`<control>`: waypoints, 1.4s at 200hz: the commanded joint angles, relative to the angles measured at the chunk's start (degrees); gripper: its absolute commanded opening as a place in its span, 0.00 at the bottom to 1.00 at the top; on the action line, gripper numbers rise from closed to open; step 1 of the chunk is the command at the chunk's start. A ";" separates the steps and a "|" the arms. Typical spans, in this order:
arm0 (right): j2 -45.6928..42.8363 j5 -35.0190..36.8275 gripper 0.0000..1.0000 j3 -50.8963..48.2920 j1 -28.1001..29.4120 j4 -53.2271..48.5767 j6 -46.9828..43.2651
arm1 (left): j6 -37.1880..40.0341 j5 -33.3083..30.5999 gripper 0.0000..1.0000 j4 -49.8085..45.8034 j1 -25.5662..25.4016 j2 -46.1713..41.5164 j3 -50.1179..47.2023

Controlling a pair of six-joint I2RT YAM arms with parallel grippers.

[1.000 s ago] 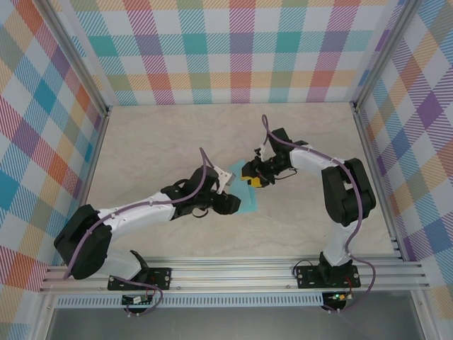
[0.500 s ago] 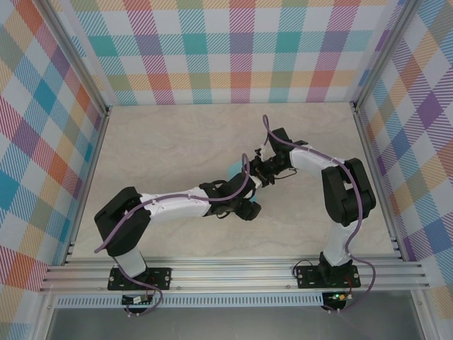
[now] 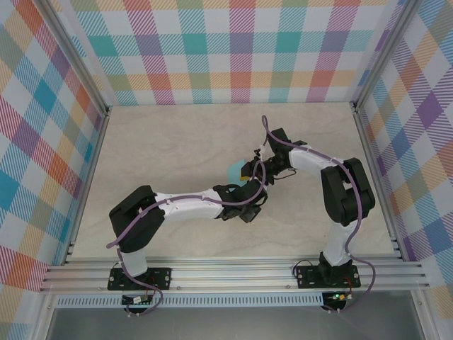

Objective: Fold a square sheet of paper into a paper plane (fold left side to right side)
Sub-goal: Fold the triangle a second time at the center of the table.

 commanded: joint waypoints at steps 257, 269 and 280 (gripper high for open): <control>-13.80 11.62 0.53 -2.39 -4.57 -4.65 -4.77 | -6.34 14.36 0.06 10.86 9.11 -10.26 -10.36; -14.06 10.60 0.49 -4.21 -4.57 -4.23 -5.10 | -6.77 15.50 0.06 11.33 9.93 -10.50 -10.96; -14.18 9.52 0.44 -6.11 -4.57 -3.55 -4.90 | -7.05 16.46 0.06 11.56 10.58 -10.68 -11.44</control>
